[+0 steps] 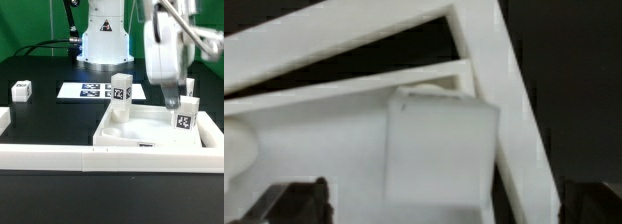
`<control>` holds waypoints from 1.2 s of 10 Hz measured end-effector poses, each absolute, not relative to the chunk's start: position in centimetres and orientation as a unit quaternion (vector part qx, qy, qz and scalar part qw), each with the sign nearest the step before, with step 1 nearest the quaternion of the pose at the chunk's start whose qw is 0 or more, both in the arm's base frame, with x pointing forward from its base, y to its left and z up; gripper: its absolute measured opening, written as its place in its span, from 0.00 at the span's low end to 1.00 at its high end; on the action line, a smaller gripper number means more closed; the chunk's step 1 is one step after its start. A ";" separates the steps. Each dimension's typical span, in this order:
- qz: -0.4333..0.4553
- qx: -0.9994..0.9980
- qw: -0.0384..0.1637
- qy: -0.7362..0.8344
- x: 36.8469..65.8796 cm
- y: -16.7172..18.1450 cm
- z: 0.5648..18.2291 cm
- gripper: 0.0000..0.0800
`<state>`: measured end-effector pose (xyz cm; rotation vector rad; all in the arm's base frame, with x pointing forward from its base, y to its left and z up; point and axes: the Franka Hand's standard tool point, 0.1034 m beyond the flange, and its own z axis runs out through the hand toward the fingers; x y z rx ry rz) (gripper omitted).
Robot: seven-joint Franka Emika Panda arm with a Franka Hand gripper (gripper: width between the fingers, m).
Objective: Assemble square table
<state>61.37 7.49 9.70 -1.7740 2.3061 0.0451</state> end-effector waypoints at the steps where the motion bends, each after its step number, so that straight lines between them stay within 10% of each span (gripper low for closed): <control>1: 0.006 -0.658 0.124 0.743 61.4 6.4 11.0 0.81; 6: -0.024 -0.782 0.123 0.611 61.4 5.2 10.9 0.81; 12: -0.089 -0.931 0.088 0.343 57.0 -6.6 10.2 0.81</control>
Offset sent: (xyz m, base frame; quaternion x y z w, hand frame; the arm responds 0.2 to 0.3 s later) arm 0.0000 0.0000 0.0000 0.0000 0.0000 -0.1296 0.9916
